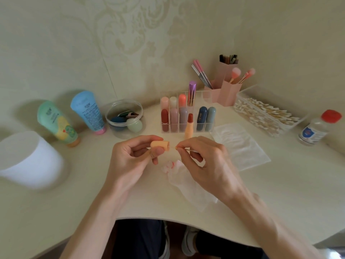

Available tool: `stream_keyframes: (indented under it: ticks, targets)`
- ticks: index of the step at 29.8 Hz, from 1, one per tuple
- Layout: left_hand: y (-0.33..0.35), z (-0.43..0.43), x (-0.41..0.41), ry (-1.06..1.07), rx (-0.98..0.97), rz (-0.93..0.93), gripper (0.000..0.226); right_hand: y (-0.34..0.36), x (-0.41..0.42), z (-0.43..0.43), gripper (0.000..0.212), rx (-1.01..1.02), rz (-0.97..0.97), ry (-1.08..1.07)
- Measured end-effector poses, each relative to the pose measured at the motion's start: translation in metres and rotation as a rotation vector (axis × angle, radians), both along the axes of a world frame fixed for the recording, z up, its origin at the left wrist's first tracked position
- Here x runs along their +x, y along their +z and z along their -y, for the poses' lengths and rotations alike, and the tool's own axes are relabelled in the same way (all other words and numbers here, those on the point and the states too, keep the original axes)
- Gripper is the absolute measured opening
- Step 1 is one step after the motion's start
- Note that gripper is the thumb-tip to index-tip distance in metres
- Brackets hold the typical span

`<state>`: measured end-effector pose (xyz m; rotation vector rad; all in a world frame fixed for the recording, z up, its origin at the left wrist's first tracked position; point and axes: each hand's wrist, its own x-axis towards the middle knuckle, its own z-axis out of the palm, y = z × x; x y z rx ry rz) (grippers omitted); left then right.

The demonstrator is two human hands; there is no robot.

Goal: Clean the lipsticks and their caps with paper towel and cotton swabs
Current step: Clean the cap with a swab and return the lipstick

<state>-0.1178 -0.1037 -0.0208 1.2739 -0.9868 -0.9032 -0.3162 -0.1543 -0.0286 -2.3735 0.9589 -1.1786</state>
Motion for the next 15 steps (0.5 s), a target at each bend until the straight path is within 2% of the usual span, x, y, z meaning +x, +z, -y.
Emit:
stream_keyframes:
  ticks: [4,8,11,15]
  targets:
    - [0.001,0.0008,-0.0018,0.009,0.01,-0.009,0.027,0.0016,-0.0021,0.0012,0.006,0.073,-0.007,0.064]
    - [-0.0007,0.0003,-0.0011,-0.018,0.018,0.024,0.027,0.0059,-0.0062,0.0025,0.007,0.173,0.071,0.091]
    - [0.0004,-0.0002,-0.0017,-0.029,0.013,0.03,0.026,0.0037,-0.0055,0.0039,0.007,0.161,0.105,0.031]
    - [0.0014,-0.0005,-0.0004,-0.013,0.021,0.02,0.026,-0.0009,-0.0038,0.0042,0.008,0.126,0.034,-0.005]
